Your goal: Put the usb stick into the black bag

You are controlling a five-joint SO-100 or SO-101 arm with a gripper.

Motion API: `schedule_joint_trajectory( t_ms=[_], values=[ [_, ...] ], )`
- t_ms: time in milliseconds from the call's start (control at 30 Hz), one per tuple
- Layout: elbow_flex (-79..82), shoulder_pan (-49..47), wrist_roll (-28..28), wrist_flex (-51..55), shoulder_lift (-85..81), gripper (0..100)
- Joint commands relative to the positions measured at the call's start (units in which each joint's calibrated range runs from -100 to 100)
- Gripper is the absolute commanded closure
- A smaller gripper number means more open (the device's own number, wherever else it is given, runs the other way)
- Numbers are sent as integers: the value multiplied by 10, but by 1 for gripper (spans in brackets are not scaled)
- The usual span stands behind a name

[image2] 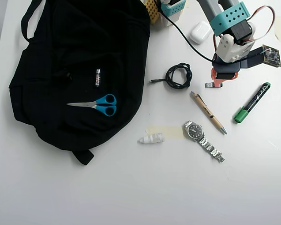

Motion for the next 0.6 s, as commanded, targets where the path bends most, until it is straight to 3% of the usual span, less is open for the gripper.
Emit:
schedule_joint_trajectory(
  t_ms=[0,167,567],
  values=[
    [-29,-5,-2,-27,3,96],
    [-31,-22,-34,-34,10,83],
    [-26,-73,-53,-37,11,87]
  ],
)
